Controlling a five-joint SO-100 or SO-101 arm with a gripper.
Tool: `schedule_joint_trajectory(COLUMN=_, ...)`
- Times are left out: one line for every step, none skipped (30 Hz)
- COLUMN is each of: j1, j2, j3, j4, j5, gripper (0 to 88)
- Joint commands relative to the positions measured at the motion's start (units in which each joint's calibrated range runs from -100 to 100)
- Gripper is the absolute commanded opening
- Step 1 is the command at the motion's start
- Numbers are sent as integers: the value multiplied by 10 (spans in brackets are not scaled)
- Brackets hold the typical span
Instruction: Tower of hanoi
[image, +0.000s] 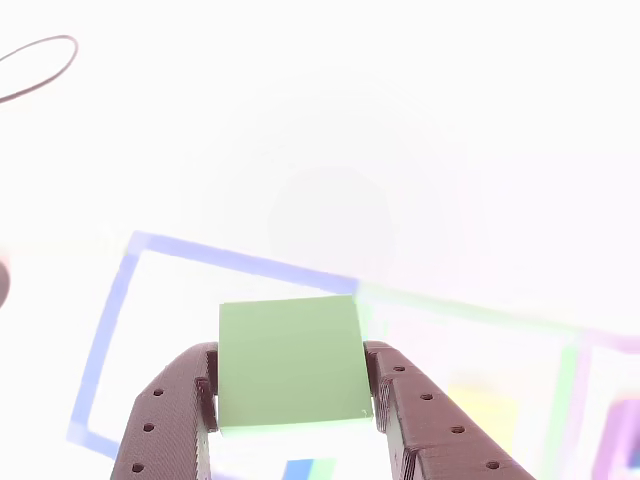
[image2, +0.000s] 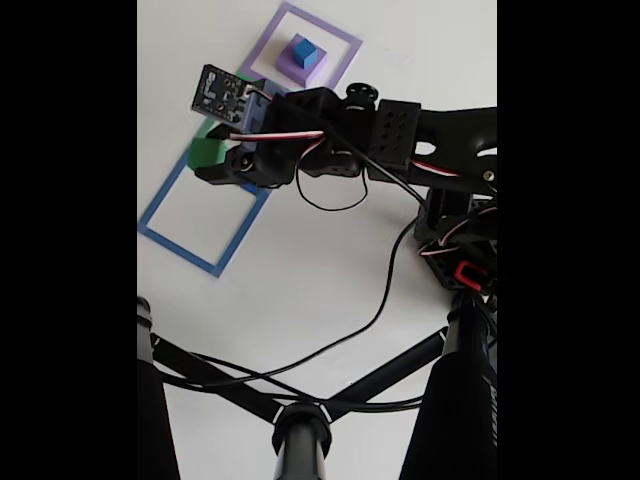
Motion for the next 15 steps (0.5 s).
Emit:
schedule_joint_trajectory(j1=25, j2=-30, j3=-252, j4=293, j5=0, gripper=68)
schedule_joint_trajectory(j1=30, j2=-27, j3=-303, j4=347, j5=0, gripper=67)
schedule_joint_trajectory(j1=35, j2=-24, j3=-342, j4=391, j5=0, gripper=67)
schedule_joint_trajectory(j1=42, j2=-24, j3=-379, j4=436, j5=0, gripper=67)
schedule_joint_trajectory(j1=47, j2=-24, j3=-407, j4=466, j5=0, gripper=66)
schedule_joint_trajectory(j1=52, j2=-24, j3=-435, j4=492, j5=0, gripper=66)
schedule_joint_trajectory(j1=56, j2=-24, j3=-456, j4=511, j5=0, gripper=66)
schedule_joint_trajectory(j1=61, j2=-24, j3=-478, j4=528, j5=0, gripper=66)
schedule_joint_trajectory(j1=66, j2=-24, j3=-494, j4=543, j5=0, gripper=67)
schedule_joint_trajectory(j1=74, j2=-24, j3=-511, j4=557, j5=0, gripper=68)
schedule_joint_trajectory(j1=82, j2=-24, j3=-525, j4=568, j5=0, gripper=71)
schedule_joint_trajectory(j1=90, j2=-24, j3=-537, j4=578, j5=0, gripper=71)
schedule_joint_trajectory(j1=97, j2=-24, j3=-543, j4=585, j5=0, gripper=71)
schedule_joint_trajectory(j1=105, j2=-24, j3=-550, j4=592, j5=0, gripper=70)
schedule_joint_trajectory(j1=111, j2=-24, j3=-553, j4=596, j5=0, gripper=68)
